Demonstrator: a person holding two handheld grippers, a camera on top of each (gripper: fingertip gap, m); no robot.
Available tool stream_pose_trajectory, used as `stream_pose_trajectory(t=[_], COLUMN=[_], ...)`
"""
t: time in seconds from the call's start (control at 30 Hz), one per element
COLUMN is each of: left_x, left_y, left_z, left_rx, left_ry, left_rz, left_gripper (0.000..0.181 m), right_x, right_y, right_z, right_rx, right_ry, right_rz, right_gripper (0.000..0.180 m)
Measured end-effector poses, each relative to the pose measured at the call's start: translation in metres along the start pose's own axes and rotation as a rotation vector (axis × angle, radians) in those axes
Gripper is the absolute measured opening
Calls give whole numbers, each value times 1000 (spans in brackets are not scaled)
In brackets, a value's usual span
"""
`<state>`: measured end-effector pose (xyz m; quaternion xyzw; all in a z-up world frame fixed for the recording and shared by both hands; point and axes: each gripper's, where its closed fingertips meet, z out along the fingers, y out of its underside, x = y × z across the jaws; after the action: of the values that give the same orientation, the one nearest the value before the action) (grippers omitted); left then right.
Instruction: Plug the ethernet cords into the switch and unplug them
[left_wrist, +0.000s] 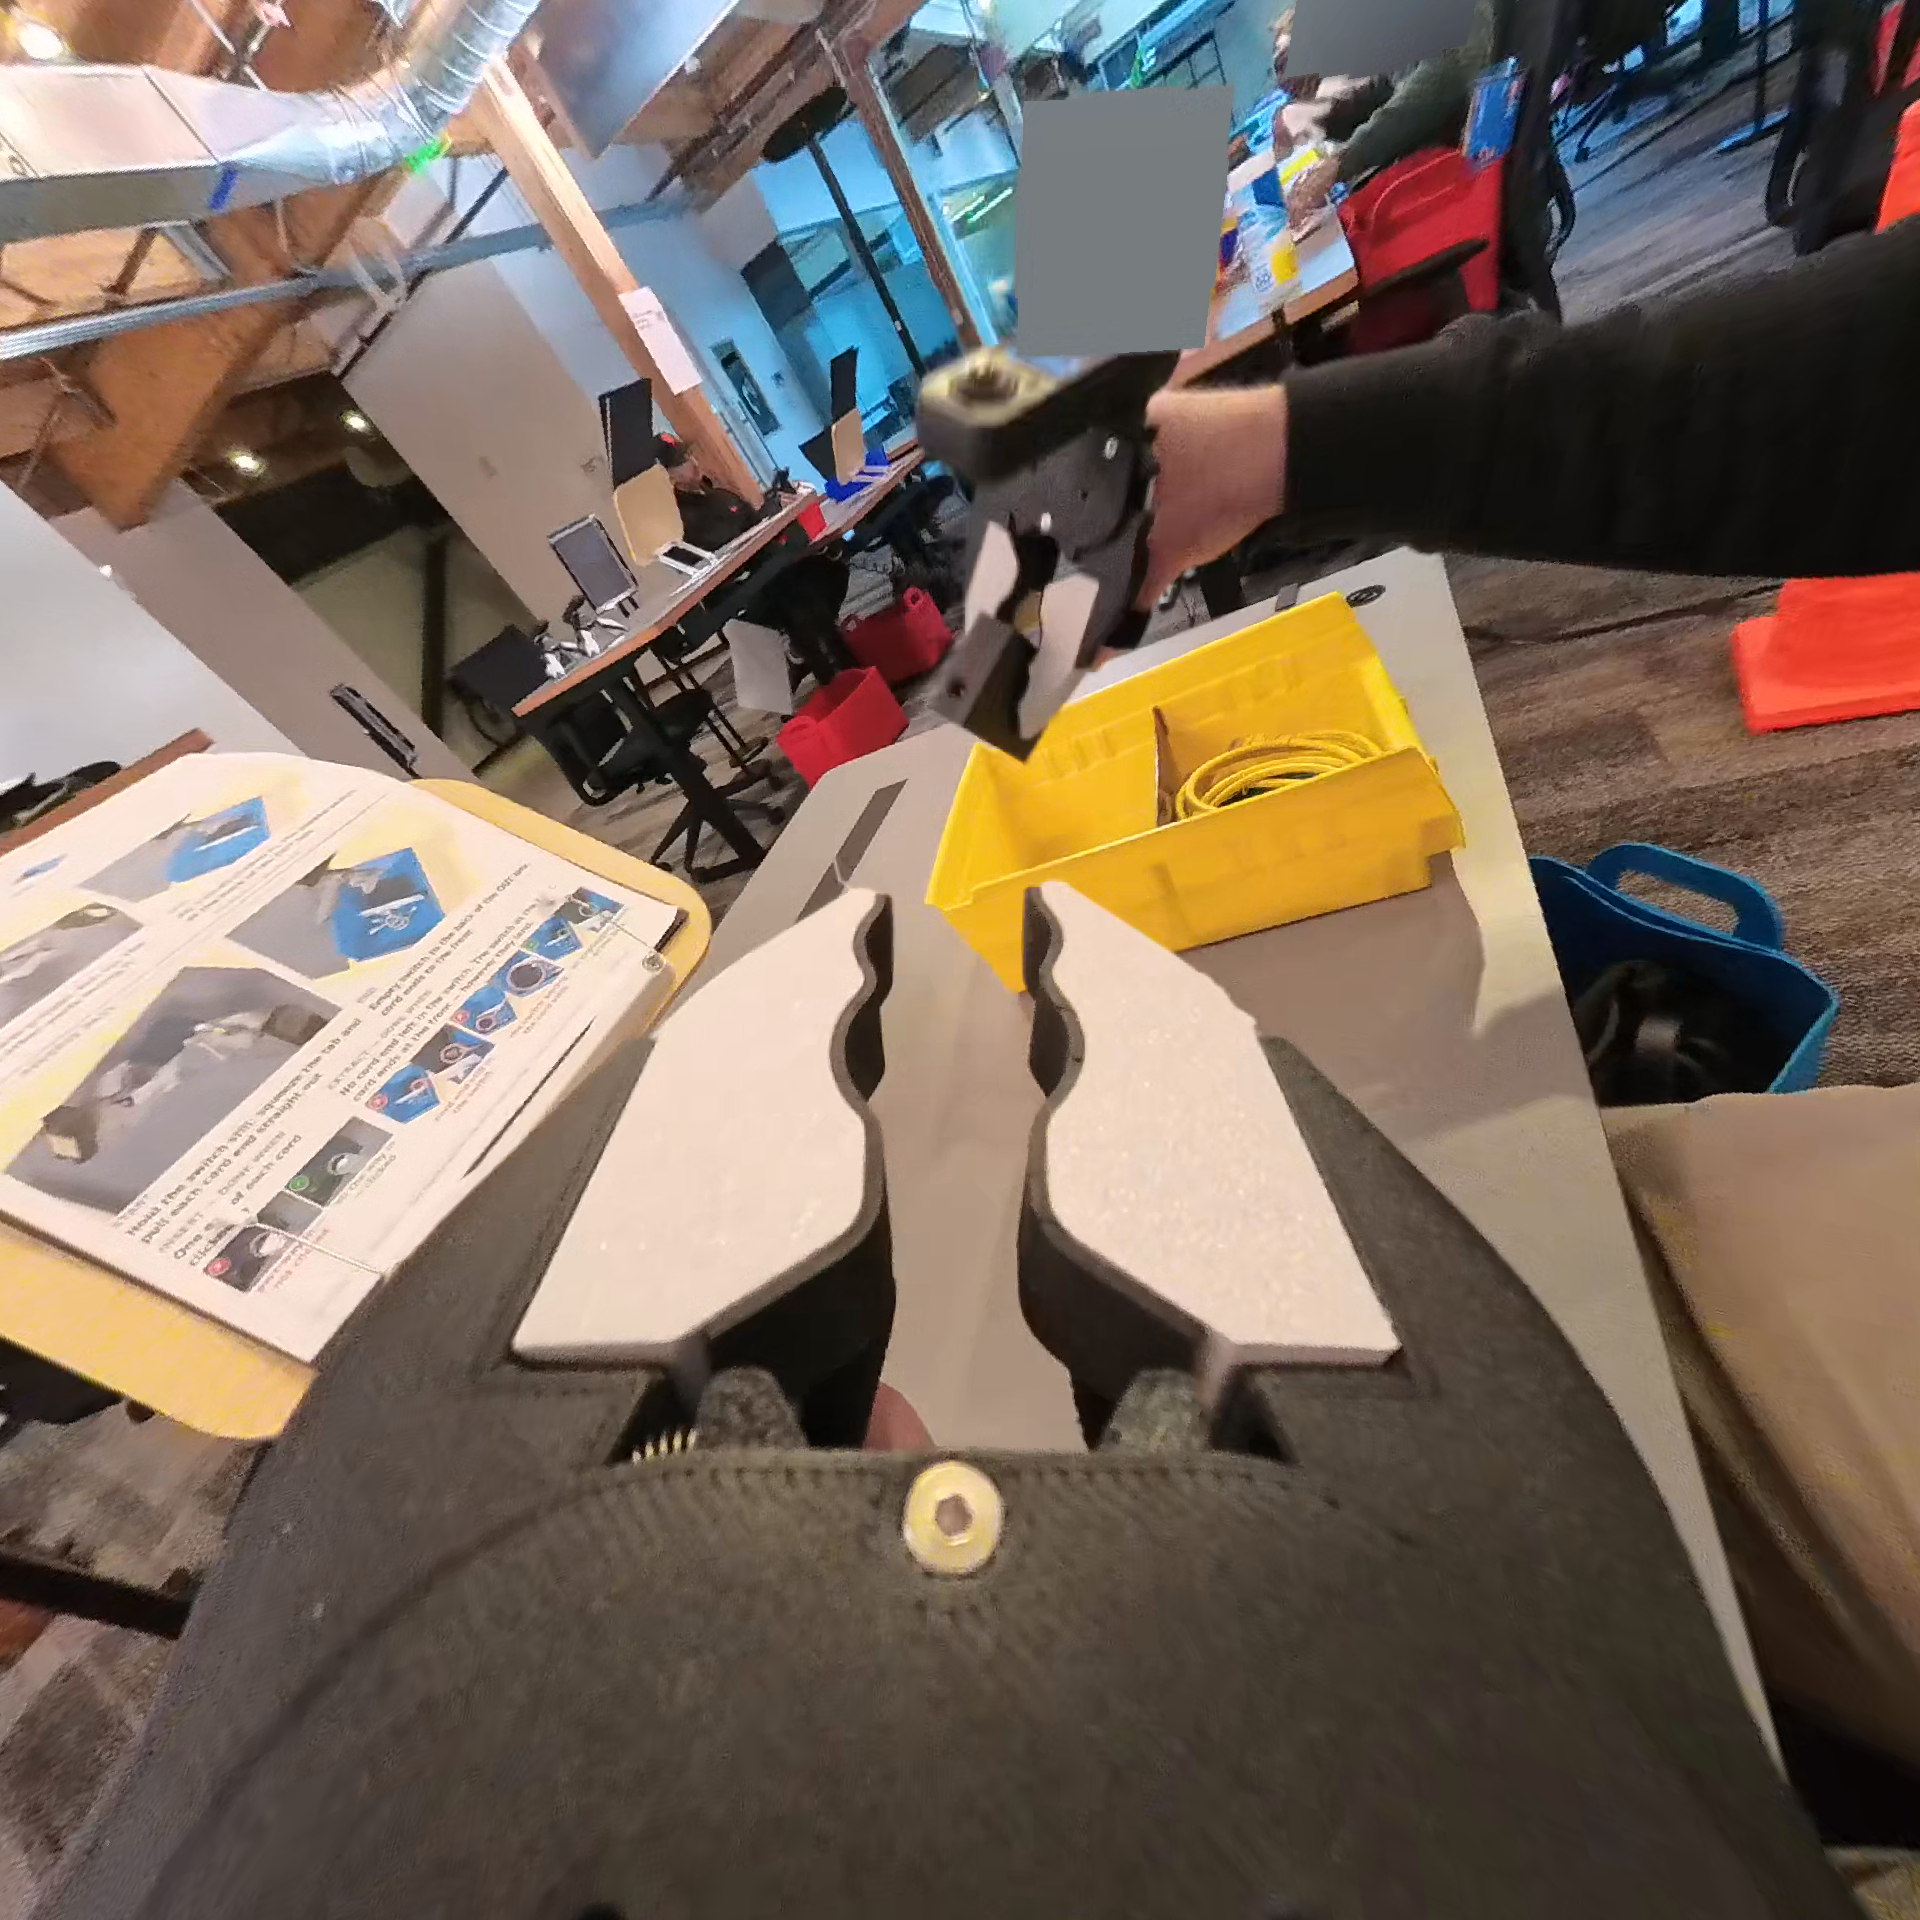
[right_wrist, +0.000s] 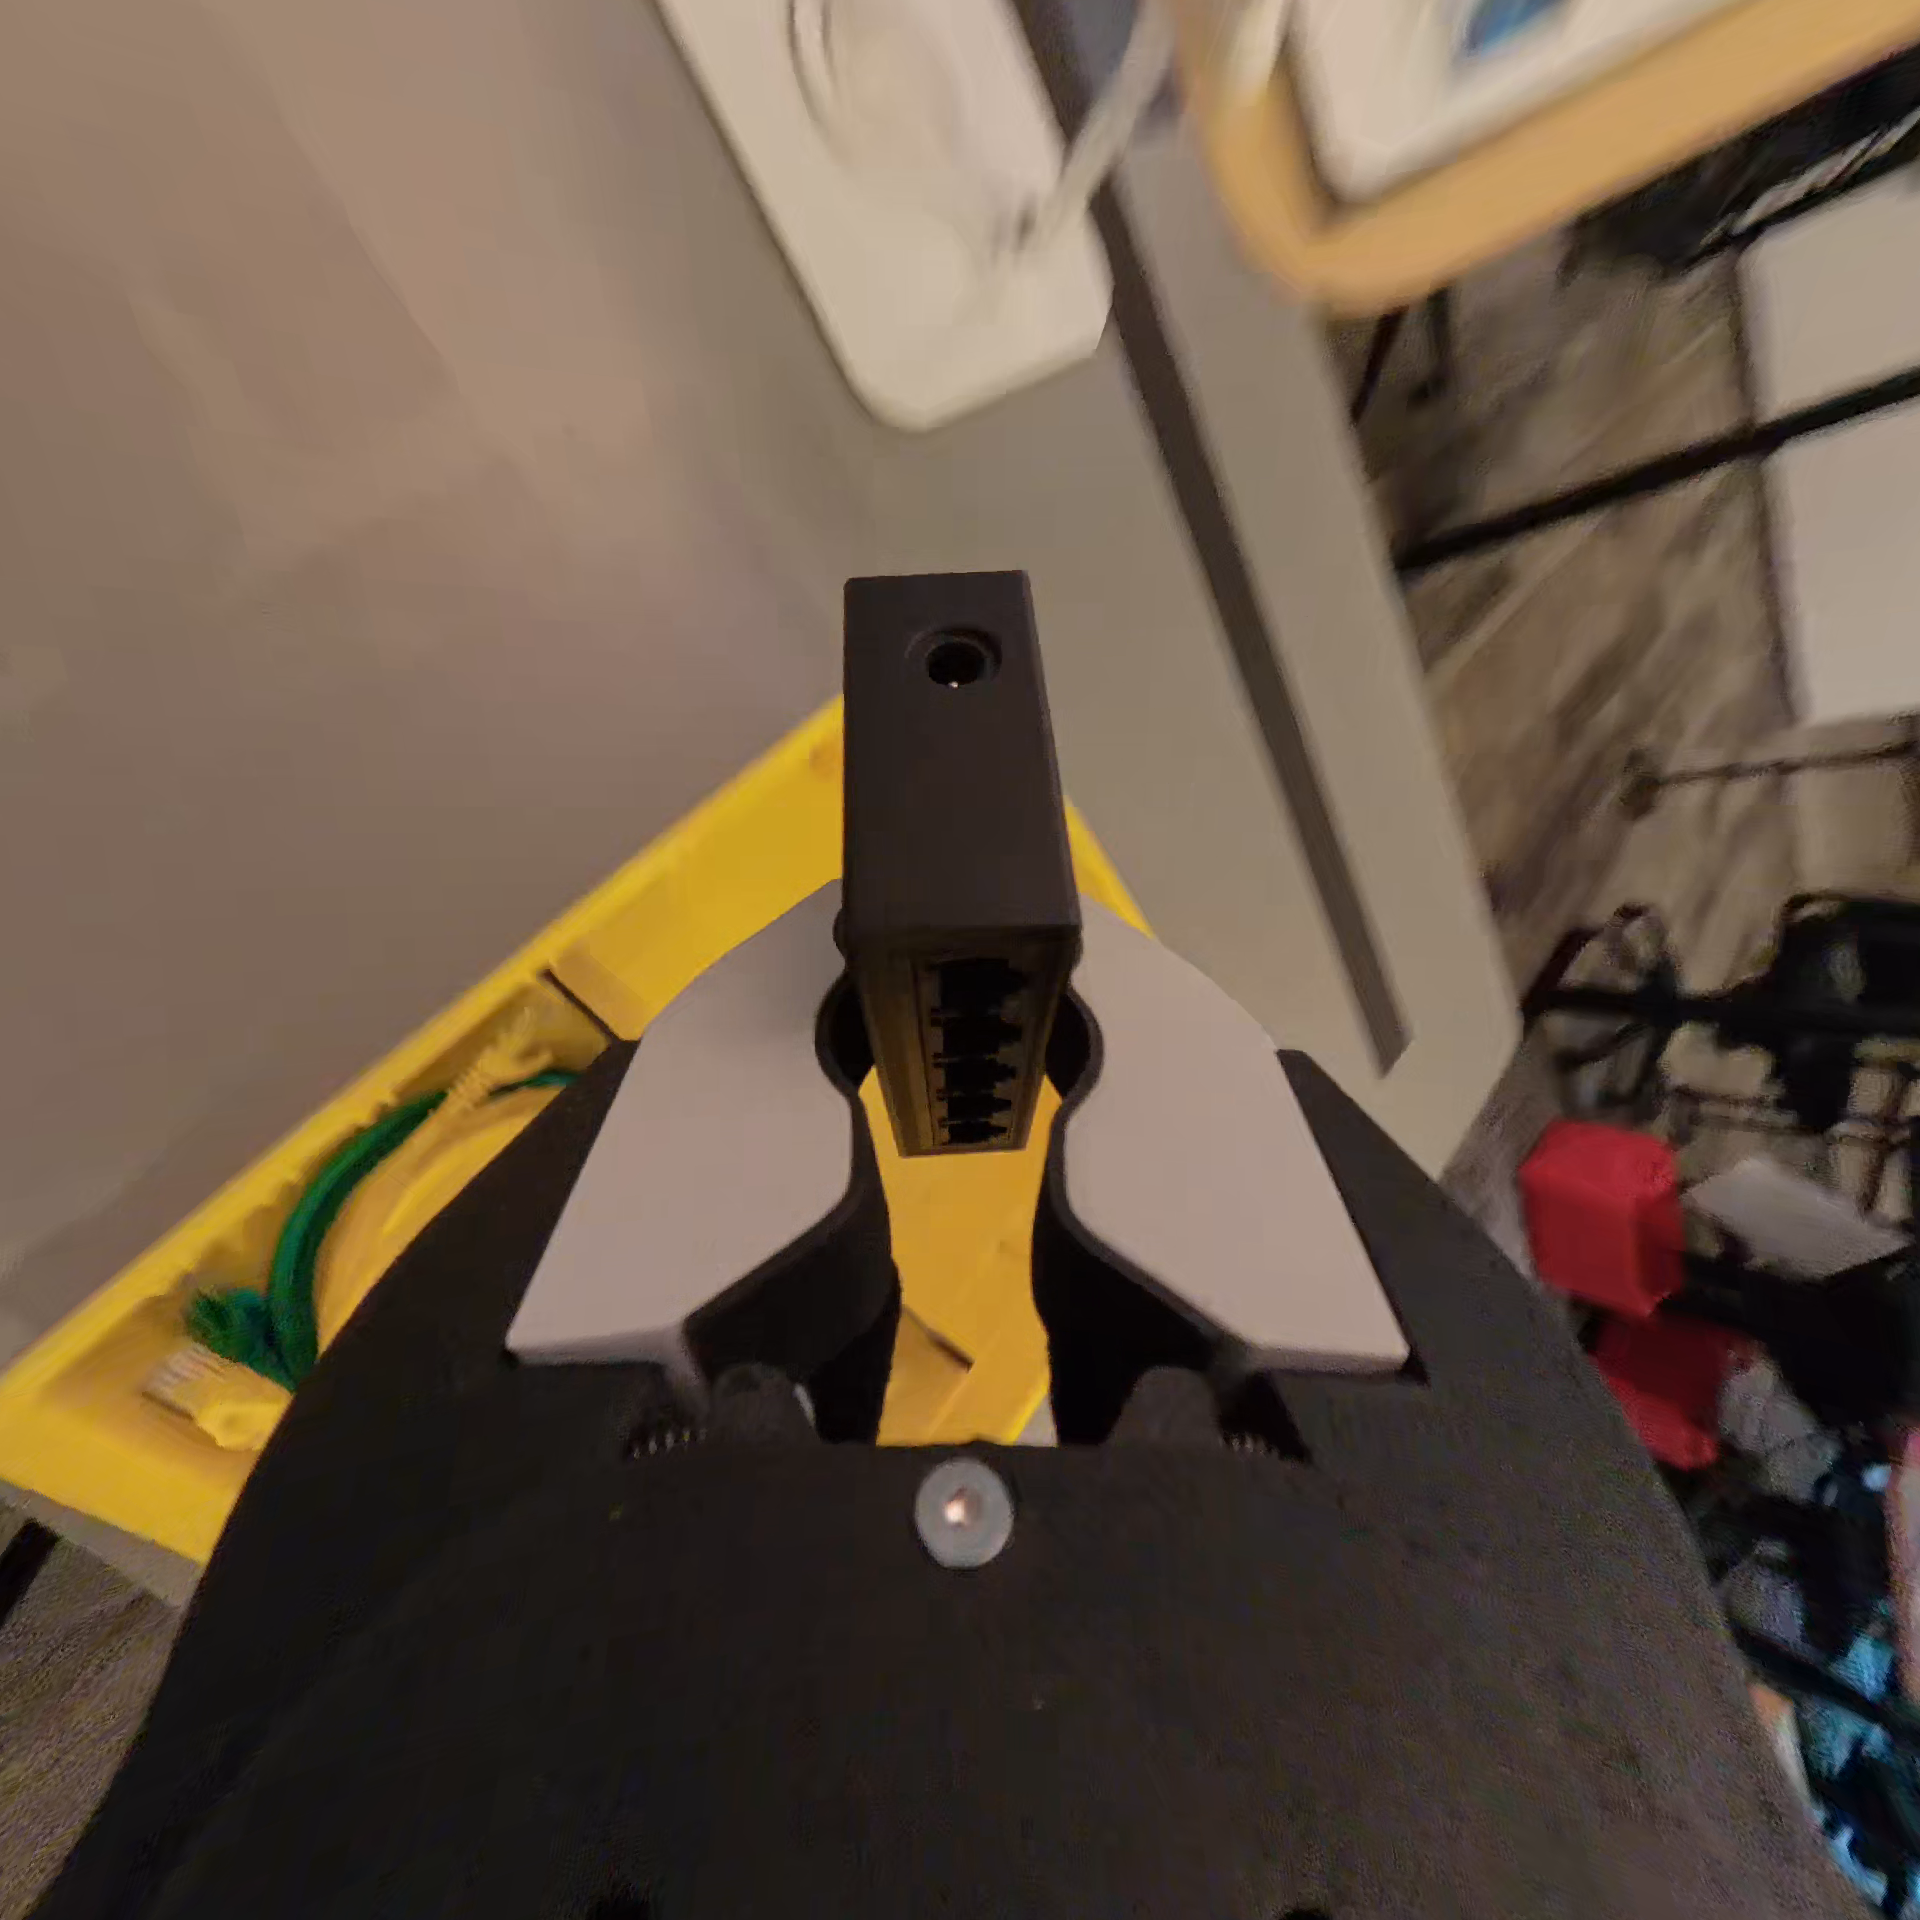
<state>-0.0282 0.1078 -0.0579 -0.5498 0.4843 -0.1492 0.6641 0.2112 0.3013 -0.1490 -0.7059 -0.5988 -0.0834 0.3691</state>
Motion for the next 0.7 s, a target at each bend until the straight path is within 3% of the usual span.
stream_pose_trajectory(t=[0.17, 0.4, 0.63, 0.7], left_x=[-1, -2, -18, -24], left_y=[8, 23, 34, 37], left_z=[-1, 1, -5, -9], left_rx=[-41, -92, -130, -145], left_ry=[5, 14, -30, -50], left_rz=[28, 43, 31, 23], left_gripper=[23, 24, 26, 28], right_x=[3, -9, -40, -32], right_y=[75, 121, 117, 110], right_z=[70, 133, 139, 131], right_rx=[-259, -476, -442, -392], right_ry=[-45, -65, -236, -197], right_rz=[17, -58, 33, 42], right_gripper=[29, 30, 52, 47])
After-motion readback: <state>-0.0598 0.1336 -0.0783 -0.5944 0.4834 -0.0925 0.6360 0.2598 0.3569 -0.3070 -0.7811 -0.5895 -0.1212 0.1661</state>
